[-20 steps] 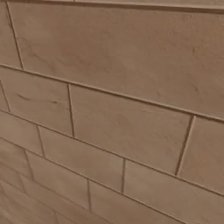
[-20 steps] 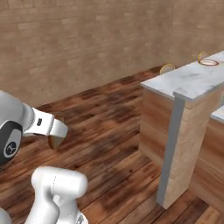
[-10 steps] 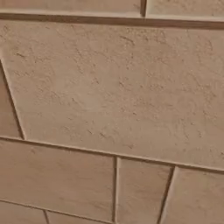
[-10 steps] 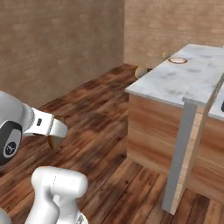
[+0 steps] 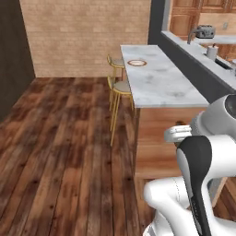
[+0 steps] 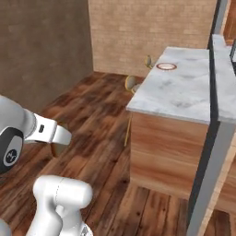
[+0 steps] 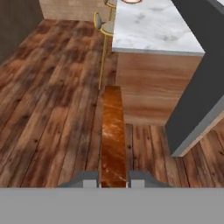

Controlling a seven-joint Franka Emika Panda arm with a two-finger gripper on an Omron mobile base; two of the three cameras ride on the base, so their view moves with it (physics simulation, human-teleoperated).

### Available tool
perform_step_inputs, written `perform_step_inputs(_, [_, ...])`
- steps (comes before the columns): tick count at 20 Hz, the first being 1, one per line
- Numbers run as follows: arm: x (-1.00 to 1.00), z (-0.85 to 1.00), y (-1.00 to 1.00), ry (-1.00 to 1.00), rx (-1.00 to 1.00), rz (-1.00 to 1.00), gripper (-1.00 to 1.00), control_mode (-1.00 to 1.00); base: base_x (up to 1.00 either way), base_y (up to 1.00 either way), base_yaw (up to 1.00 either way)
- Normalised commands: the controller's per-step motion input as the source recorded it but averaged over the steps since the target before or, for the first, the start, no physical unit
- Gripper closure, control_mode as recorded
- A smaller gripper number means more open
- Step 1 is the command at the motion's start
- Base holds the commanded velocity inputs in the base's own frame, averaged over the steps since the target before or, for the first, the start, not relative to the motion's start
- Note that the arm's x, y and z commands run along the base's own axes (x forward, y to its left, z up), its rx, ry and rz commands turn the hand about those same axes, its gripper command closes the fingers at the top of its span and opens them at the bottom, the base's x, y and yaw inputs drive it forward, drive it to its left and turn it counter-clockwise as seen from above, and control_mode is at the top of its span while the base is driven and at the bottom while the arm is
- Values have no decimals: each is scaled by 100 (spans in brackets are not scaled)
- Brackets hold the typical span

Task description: Start the toaster. Once the lever pops up, take the bread to the plate on the dining counter.

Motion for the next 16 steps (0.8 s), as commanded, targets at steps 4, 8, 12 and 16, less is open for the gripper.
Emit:
perform_step_inputs(4, [0, 0, 0, 0, 0, 0, 100, 100, 71, 100, -32])
perform_step_inputs(8, [0, 0, 0, 0, 0, 0, 100, 100, 79, 100, -29])
perform_step_inputs(12, [0, 0, 0, 0, 0, 0, 100, 100, 75, 100, -26])
perform_step_inputs(16, [0, 0, 0, 0, 0, 0, 100, 100, 78, 100, -26])
